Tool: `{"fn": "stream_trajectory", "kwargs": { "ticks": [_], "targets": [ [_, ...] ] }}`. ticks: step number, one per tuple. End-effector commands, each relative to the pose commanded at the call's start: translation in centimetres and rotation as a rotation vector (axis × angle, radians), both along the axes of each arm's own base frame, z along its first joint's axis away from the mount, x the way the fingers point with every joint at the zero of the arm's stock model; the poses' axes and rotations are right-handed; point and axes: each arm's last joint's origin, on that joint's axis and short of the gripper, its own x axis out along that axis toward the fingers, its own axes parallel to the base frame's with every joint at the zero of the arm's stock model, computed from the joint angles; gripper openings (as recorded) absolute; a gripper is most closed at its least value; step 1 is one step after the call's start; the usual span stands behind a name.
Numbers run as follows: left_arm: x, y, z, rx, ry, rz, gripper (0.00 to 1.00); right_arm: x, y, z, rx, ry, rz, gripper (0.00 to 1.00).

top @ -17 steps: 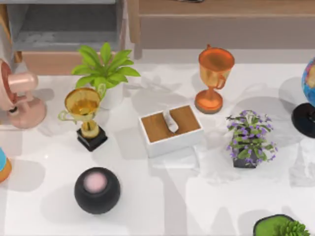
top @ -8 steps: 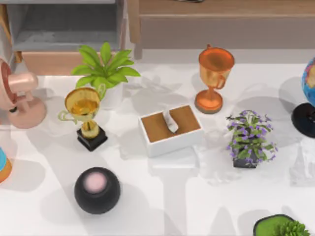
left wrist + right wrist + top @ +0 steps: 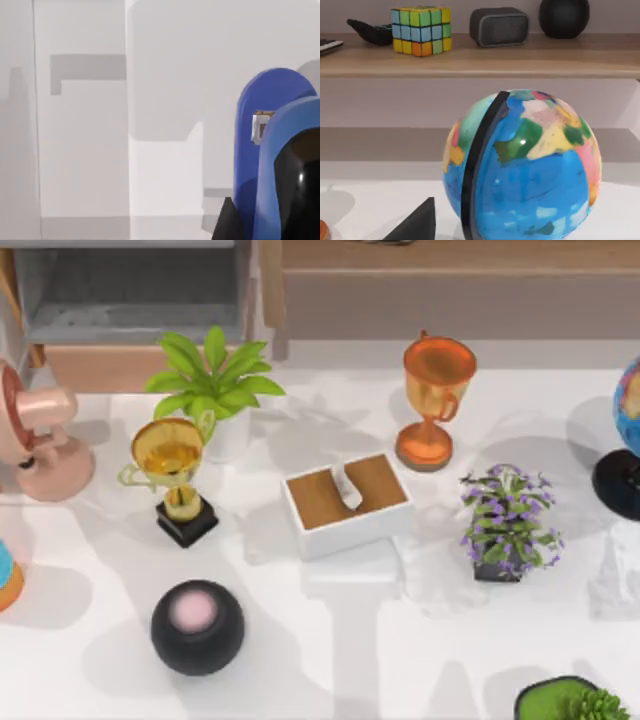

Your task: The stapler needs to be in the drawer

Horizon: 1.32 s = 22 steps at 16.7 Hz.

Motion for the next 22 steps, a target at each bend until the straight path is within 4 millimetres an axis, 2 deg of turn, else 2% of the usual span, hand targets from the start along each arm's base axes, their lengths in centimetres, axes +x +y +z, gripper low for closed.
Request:
{"fn": "stream_trajectory", "kwargs": {
  "ticks": [4,5,7,8,10,13,15,16,17,21,22],
  "targets": [
    [-3.2,2.9,11.0,0.076,-0.316,0.028,0.0,0.0,0.0,0.0,0.0,0.0,0.0,1.0],
    [-3.9,3.3,12.8,0.091,-0.365,0.03,0.0,0.0,0.0,0.0,0.0,0.0,0.0,1.0],
    [-4.5,3.4,14.0,0.101,-0.399,0.029,0.0,0.0,0.0,0.0,0.0,0.0,0.0,1.0],
    [-4.3,3.4,13.4,0.096,-0.383,0.029,0.0,0.0,0.0,0.0,0.0,0.0,0.0,1.0],
    [-2.9,2.7,10.2,0.067,-0.3,0.022,0.0,0.0,0.0,0.0,0.0,0.0,0.0,1.0],
    [-0.1,0.5,2.0,0.005,-0.08,-0.003,0.0,0.0,0.0,0.0,0.0,0.0,0.0,1.0],
    [0.2,-0.5,-3.0,-0.017,0.073,0.001,0.0,0.0,0.0,0.0,0.0,0.0,0.0,1.0],
    [0.0,-0.6,-4.7,-0.021,0.129,0.007,0.0,0.0,0.0,0.0,0.0,0.0,0.0,1.0],
    [-0.2,-0.6,-5.5,-0.025,0.162,0.014,0.0,0.0,0.0,0.0,0.0,0.0,0.0,1.0],
    [-0.3,-0.5,-5.7,-0.025,0.171,0.016,0.0,0.0,0.0,0.0,0.0,0.0,0.0,1.0],
    [-0.3,-0.5,-5.7,-0.025,0.171,0.016,0.08,0.0,0.0,0.0,0.0,0.0,0.0,1.0]
  ]
}}
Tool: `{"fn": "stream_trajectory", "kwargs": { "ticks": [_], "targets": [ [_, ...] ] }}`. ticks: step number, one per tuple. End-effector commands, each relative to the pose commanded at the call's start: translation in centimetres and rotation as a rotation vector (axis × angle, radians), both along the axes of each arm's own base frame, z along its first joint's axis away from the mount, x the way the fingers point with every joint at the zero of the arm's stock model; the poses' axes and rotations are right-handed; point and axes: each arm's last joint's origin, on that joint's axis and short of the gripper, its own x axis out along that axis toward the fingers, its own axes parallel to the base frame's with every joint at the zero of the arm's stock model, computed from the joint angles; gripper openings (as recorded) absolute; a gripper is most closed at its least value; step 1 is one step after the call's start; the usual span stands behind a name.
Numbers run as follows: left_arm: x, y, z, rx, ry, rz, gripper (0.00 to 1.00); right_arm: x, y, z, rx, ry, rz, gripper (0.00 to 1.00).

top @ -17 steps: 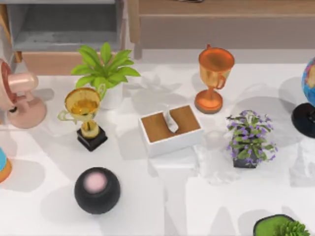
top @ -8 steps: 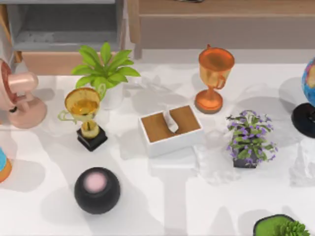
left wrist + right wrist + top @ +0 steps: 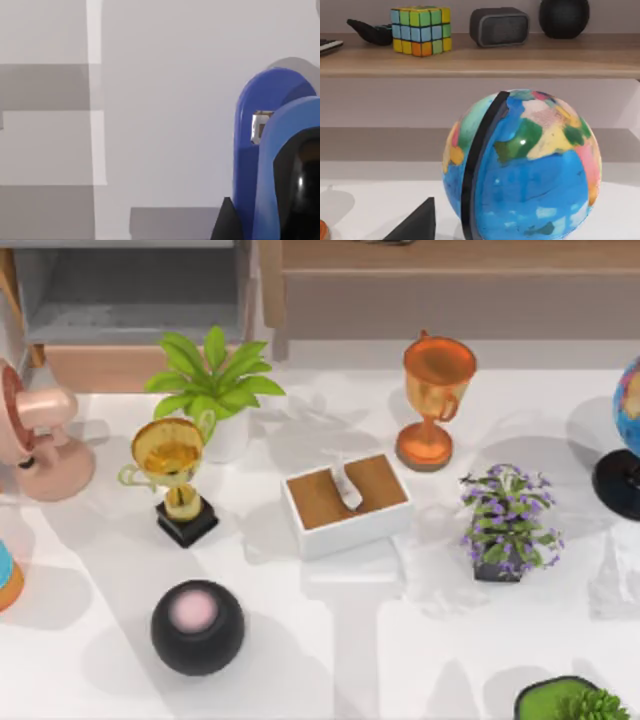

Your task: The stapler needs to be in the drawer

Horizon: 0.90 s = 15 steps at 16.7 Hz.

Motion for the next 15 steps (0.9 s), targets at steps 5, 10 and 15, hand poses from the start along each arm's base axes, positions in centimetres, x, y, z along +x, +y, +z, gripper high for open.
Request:
{"fn": "stream_trajectory", "kwargs": {
  "ticks": [5,10,15],
  "targets": [
    [0.0,0.0,0.0,0.0,0.0,0.0,0.45,0.0,0.0,0.0,0.0,0.0,0.0,1.0],
    [0.0,0.0,0.0,0.0,0.0,0.0,0.83,0.0,0.0,0.0,0.0,0.0,0.0,1.0],
    [0.0,0.0,0.0,0.0,0.0,0.0,1.0,0.0,0.0,0.0,0.0,0.0,0.0,1.0]
  ]
}}
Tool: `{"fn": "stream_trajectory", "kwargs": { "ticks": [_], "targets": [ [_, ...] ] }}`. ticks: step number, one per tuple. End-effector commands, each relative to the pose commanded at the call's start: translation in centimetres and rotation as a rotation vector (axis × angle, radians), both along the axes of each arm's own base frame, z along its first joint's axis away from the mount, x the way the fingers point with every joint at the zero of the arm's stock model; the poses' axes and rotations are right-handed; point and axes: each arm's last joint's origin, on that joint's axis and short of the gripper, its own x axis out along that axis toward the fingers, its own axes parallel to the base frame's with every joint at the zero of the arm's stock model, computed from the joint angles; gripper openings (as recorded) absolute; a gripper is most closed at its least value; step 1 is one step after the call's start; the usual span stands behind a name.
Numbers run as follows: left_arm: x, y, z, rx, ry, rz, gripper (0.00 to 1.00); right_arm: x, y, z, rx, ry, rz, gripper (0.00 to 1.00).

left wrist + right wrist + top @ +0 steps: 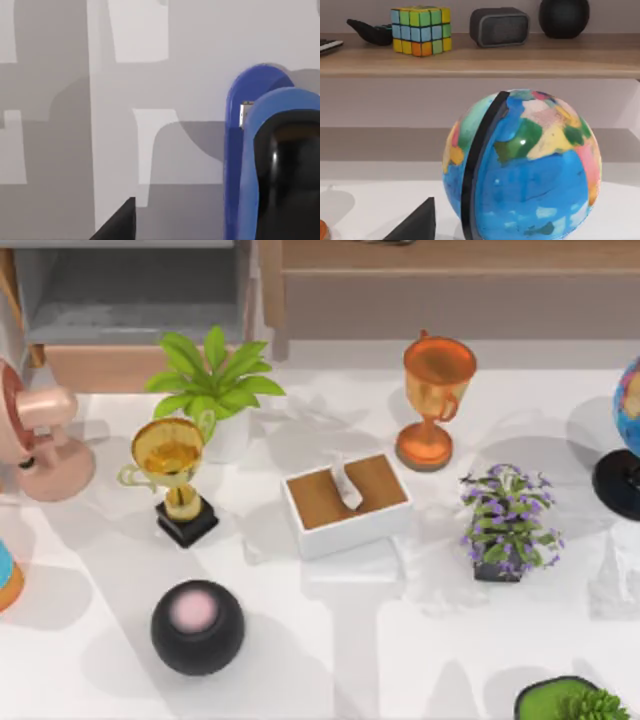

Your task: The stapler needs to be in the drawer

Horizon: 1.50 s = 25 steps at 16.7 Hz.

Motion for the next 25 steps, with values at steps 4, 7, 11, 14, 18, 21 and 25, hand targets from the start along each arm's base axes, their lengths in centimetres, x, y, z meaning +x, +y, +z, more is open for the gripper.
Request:
{"fn": "stream_trajectory", "kwargs": {
  "ticks": [4,7,11,14,18,21,25],
  "targets": [
    [0.0,0.0,0.0,0.0,0.0,0.0,1.0,0.0,0.0,0.0,0.0,0.0,0.0,1.0],
    [0.0,0.0,0.0,0.0,0.0,0.001,1.0,0.0,0.0,0.0,0.0,0.0,0.0,1.0],
    [0.1,0.0,2.6,0.042,-0.131,-0.054,1.0,0.0,0.0,0.0,0.0,0.0,0.0,1.0],
    [-0.1,0.5,6.3,0.131,-0.341,-0.128,1.0,0.0,0.0,0.0,0.0,0.0,0.0,1.0],
    [-1.6,2.7,11.7,0.356,-0.677,-0.228,1.0,0.0,0.0,0.0,0.0,0.0,0.0,1.0],
    [-3.6,4.6,15.1,0.596,-0.905,-0.308,1.0,0.0,0.0,0.0,0.0,0.0,0.0,1.0],
    [-7.2,6.5,17.0,0.952,-1.101,-0.429,1.0,0.0,0.0,0.0,0.0,0.0,0.0,1.0]
  ]
}}
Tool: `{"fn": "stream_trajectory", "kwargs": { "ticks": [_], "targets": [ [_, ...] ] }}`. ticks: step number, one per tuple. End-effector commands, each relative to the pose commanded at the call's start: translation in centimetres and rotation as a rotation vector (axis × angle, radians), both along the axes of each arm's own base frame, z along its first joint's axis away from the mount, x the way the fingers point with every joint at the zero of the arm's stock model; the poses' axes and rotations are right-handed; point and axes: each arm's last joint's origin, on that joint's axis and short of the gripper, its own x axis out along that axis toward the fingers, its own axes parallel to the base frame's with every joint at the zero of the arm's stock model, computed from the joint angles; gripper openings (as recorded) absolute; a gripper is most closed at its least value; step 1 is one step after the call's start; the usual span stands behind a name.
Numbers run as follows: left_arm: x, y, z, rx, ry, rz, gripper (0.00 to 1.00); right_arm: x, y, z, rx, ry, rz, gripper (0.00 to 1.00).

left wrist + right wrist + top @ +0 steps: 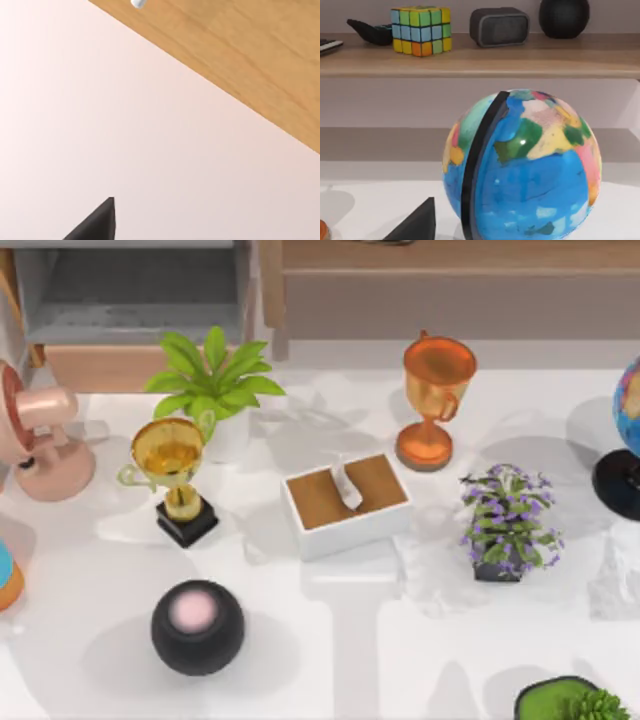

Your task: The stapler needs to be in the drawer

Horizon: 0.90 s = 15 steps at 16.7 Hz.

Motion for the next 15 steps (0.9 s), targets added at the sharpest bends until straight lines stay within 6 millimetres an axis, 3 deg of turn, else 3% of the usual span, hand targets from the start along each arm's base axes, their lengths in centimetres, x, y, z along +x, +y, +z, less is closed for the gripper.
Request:
{"fn": "stream_trajectory", "kwargs": {
  "ticks": [3,6,11,15],
  "targets": [
    [-2.8,0.8,-1.0,0.242,-0.104,-0.004,1.0,0.0,0.0,0.0,0.0,0.0,0.0,1.0],
    [-5.9,1.1,-3.9,0.441,-0.142,-0.003,1.0,0.0,0.0,0.0,0.0,0.0,0.0,1.0],
    [-11.5,0.5,-11.3,0.64,-0.09,-0.016,1.0,0.0,0.0,0.0,0.0,0.0,0.0,1.0],
    [-14.5,-2.2,-17.5,0.66,-0.007,-0.112,1.0,0.0,0.0,0.0,0.0,0.0,0.0,1.0]
  ]
}}
